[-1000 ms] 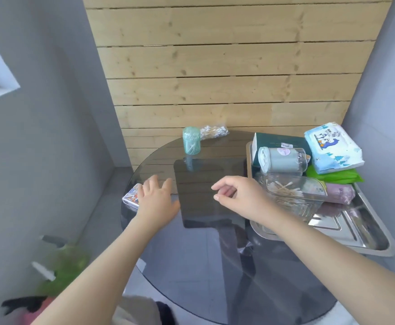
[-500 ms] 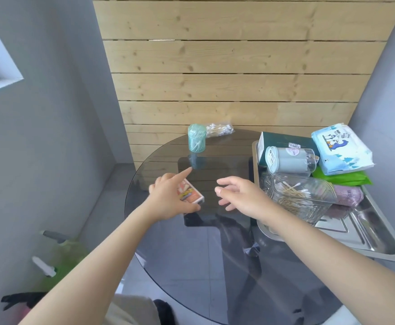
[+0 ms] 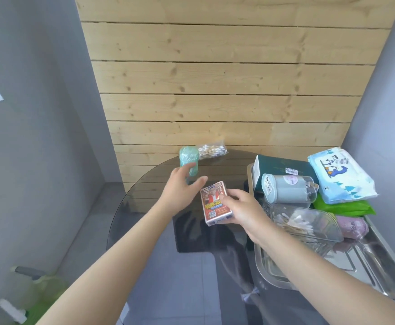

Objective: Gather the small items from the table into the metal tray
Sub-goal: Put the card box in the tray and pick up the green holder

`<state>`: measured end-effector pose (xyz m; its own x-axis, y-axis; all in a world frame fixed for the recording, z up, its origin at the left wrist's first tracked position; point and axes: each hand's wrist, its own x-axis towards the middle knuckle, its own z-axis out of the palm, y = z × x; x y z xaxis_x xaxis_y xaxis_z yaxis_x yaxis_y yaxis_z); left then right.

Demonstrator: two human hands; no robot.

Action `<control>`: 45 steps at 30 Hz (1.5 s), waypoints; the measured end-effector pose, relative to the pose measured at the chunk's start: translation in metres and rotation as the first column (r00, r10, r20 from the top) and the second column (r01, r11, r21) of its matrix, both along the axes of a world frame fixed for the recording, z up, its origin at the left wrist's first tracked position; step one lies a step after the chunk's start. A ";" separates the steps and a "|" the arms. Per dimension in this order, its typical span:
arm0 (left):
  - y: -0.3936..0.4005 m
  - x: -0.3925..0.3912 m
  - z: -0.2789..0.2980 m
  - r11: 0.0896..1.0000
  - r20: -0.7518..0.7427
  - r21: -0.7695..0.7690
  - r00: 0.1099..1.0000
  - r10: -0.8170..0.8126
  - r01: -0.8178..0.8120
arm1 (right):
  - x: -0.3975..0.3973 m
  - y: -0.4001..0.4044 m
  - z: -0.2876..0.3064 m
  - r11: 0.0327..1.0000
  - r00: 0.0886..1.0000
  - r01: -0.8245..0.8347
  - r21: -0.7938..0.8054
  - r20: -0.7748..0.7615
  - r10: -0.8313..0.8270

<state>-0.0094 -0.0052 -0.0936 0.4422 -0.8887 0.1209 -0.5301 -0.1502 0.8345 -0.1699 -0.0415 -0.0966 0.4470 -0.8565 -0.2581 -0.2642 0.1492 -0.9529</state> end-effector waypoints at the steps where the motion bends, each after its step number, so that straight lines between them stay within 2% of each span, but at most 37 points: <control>1: -0.014 0.007 -0.005 0.995 0.027 -0.016 0.994 0.102 -0.101 | 0.002 -0.004 -0.003 0.999 0.999 0.033 -0.008 -0.004 -0.033; 2: -0.027 0.014 -0.007 0.984 0.054 -0.021 0.982 0.179 -0.178 | 0.003 -0.006 -0.004 0.998 0.998 0.055 -0.020 -0.018 -0.056; 4: -0.051 0.026 -0.013 0.972 0.106 -0.008 0.966 0.235 -0.236 | 0.003 -0.011 -0.006 0.996 0.996 0.080 -0.036 -0.032 -0.081; 9: -0.094 0.049 -0.028 0.981 0.056 0.088 0.984 0.171 -0.175 | -0.001 -0.014 -0.001 0.992 0.994 0.089 -0.085 -0.056 -0.094; 13: -0.100 0.043 -0.036 0.984 0.128 0.025 0.977 0.171 -0.175 | -0.003 -0.013 0.004 0.992 0.994 0.077 -0.097 -0.072 -0.084; 15: -0.095 0.037 -0.035 0.984 0.138 0.000 0.975 0.174 -0.176 | -0.005 -0.011 0.007 0.991 0.994 0.079 -0.109 -0.068 -0.086; 21: -0.050 0.012 -0.033 0.996 0.118 0.062 0.991 0.060 -0.067 | -0.021 0.005 0.014 0.976 0.993 0.050 -0.212 -0.099 -0.072; 29: 0.026 -0.036 -0.022 0.981 0.094 0.160 0.988 -0.122 0.106 | -0.085 0.042 0.036 0.912 0.988 -0.022 -0.409 -0.150 -0.044; 33: 0.056 -0.071 -0.019 0.972 0.071 0.190 0.986 -0.153 0.137 | -0.123 0.052 0.041 0.896 0.982 -0.046 -0.442 -0.186 -0.041; 38: 0.079 -0.105 -0.017 0.983 0.068 0.125 0.988 -0.140 0.131 | -0.178 0.047 0.036 0.875 0.965 -0.103 -0.474 -0.262 -0.028; 45: 0.077 -0.121 -0.008 0.989 0.127 0.090 0.983 -0.131 0.120 | -0.209 0.033 0.022 0.786 0.863 -0.344 -0.513 -0.502 0.050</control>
<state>-0.1304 0.0721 -0.1018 0.3118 -0.9454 0.0953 -0.6536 -0.1406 0.7437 -0.3788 -0.0085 -0.0745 0.5853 -0.8100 0.0356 -0.6311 -0.4828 -0.6071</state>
